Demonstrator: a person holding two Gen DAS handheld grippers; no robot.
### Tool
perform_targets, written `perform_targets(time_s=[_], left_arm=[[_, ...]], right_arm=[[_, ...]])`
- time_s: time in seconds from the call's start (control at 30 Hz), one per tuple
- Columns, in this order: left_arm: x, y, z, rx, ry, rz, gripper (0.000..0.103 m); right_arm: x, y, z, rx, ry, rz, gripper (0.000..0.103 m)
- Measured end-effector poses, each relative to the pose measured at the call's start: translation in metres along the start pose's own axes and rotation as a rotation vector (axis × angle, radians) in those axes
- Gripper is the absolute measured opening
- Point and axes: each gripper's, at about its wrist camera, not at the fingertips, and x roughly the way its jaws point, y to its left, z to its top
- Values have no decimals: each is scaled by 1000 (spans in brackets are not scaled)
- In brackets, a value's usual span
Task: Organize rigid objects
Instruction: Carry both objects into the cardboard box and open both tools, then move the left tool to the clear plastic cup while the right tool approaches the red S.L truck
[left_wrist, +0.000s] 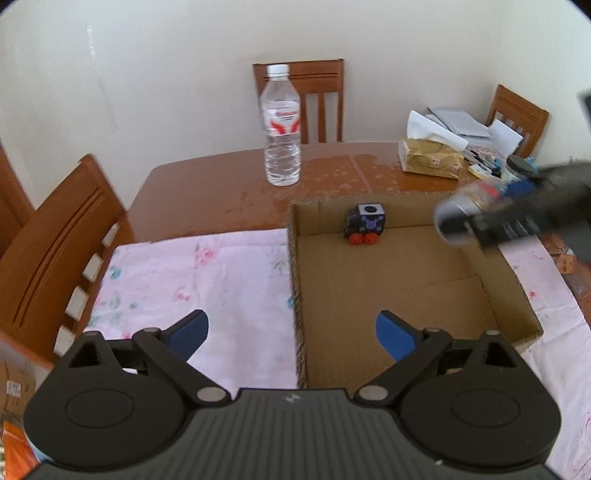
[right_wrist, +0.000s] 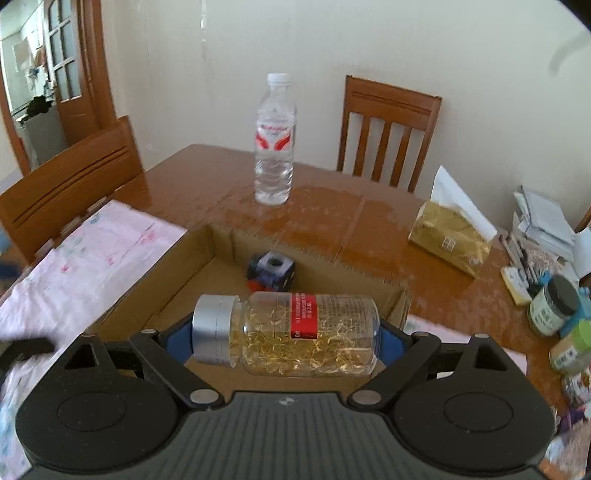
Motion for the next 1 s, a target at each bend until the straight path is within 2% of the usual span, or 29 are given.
perform_targets(time_s=[0.03, 0.17, 0.37, 0.5, 0.67, 0.87, 1.0], left_arm=[[-4, 2, -4, -10, -1, 9, 98], [-14, 10, -19, -50, -5, 26, 100], [-17, 14, -39, -73, 6, 65, 100], [-20, 9, -52, -66, -1, 91, 100], [-25, -2, -67, -67, 6, 82, 100], [-29, -16, -88, -78, 36, 42, 100], [-32, -25, -94, -27, 29, -3, 100]], right_arm=[[4, -1, 5, 1, -14, -15, 103], [3, 1, 18, 6, -31, -35, 103], [-13, 10, 5, -3, -35, -41, 103], [-25, 15, -15, 1, -27, -42, 103], [-45, 18, -49, 30, -27, -45, 103], [-71, 21, -94, 71, -16, -69, 103], [-87, 22, -123, 106, -13, -70, 103]])
